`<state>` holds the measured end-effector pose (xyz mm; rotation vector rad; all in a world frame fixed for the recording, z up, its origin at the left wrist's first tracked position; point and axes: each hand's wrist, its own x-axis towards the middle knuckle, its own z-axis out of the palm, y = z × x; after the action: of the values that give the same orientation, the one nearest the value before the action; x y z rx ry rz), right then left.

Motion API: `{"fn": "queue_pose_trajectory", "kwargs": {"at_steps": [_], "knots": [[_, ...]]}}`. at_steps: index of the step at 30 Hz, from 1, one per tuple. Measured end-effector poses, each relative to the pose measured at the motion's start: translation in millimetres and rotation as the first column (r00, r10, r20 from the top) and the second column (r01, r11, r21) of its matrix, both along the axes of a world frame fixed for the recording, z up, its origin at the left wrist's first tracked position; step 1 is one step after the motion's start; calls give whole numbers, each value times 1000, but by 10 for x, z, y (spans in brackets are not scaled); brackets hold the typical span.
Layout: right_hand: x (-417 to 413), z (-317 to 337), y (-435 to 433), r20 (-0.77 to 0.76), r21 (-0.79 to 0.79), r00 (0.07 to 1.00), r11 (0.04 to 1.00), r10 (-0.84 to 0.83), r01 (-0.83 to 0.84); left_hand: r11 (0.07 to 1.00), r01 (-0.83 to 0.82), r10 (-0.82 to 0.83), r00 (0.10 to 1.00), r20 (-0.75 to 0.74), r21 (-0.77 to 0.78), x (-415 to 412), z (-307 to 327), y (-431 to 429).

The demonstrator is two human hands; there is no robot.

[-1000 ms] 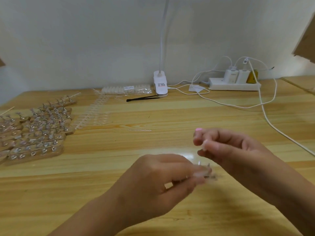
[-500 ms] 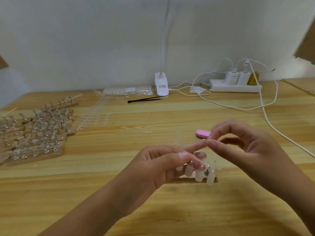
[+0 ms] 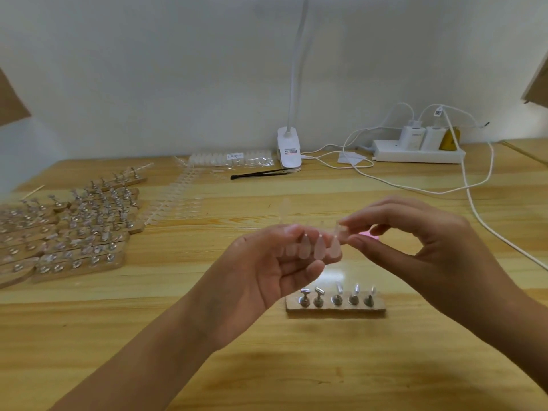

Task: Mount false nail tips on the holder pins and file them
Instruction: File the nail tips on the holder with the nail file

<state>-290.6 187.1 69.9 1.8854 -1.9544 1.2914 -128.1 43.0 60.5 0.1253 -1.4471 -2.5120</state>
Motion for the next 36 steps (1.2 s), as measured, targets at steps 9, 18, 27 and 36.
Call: {"fn": "queue_pose_trajectory", "kwargs": {"at_steps": [9, 18, 27, 36], "knots": [[-120, 110, -190, -34, 92, 989, 986, 142, -138, 990, -98, 91, 993, 70, 104, 15, 19, -137], [-180, -110, -163, 123, 113, 970, 968, 209, -223, 997, -70, 67, 984, 164, 14, -1, -39, -177], [-195, -160, -155, 166, 117, 955, 957, 244, -265, 992, -123, 117, 962, 249, 10, -5, -65, -251], [-185, -327, -177, -34, 344, 952, 898, 304, -274, 929, -324, 272, 926, 261, 180, -22, -85, -310]]}}
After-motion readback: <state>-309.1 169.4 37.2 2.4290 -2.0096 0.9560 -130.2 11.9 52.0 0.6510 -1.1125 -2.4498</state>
